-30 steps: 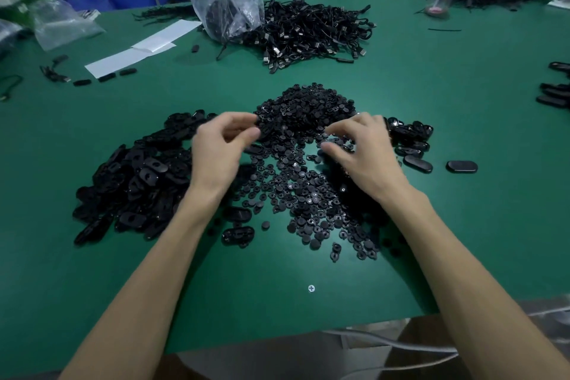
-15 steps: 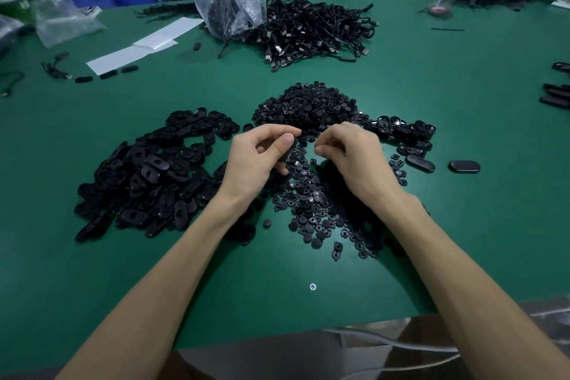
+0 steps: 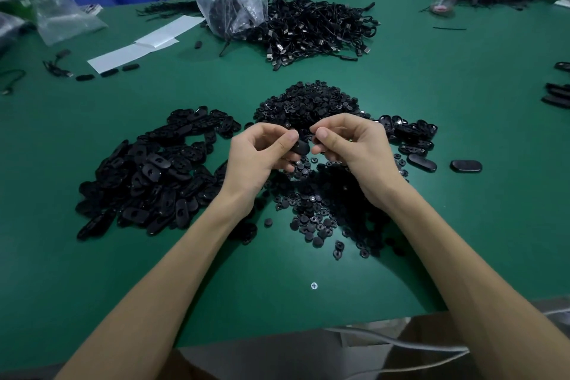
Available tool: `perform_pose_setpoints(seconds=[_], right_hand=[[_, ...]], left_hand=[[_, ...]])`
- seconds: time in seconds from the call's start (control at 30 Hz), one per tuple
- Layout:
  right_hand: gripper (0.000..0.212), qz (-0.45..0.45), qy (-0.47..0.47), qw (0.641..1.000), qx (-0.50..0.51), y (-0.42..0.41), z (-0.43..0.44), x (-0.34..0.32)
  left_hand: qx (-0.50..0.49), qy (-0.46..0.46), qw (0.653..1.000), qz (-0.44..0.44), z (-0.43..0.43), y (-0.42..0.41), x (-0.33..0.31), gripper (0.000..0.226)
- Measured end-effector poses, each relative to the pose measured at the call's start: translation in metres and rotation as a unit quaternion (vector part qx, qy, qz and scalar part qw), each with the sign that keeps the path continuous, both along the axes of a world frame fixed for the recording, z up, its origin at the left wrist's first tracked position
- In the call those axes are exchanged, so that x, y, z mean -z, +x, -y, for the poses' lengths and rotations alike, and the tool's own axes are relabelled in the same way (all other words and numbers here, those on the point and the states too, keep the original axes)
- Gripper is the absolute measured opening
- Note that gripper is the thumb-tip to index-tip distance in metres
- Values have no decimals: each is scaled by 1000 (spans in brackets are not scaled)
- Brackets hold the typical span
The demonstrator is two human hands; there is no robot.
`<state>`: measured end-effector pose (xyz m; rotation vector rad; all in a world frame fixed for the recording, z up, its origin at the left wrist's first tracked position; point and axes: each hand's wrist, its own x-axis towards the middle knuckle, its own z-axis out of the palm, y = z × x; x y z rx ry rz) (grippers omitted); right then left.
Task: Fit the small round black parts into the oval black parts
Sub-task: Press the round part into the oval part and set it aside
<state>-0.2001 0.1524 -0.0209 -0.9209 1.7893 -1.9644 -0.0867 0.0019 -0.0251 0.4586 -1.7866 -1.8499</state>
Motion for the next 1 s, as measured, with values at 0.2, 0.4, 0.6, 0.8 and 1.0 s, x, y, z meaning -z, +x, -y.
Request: perform_pose_setpoints(seconds=[0.2,0.4,0.6,0.8,1.0], right_hand=[[12,30,-1,999,-19,-3,-2,1],[8,0,8,1000,7,-1,0,3],[11,-25,15,999,21,-2,1,4],[16,-12,20,1000,0,1,2,4],[21,13,10,1000,-20,3,2,1]], left_hand=[[2,22,1000,-19,0,1,0,16],[7,17,1000,-8,0,0,1,14],[2,20,1000,8,0,0,1,16],[10,9,1000,10,-1,1,-1,22],[-4,-43,998,34,0,1,0,10]])
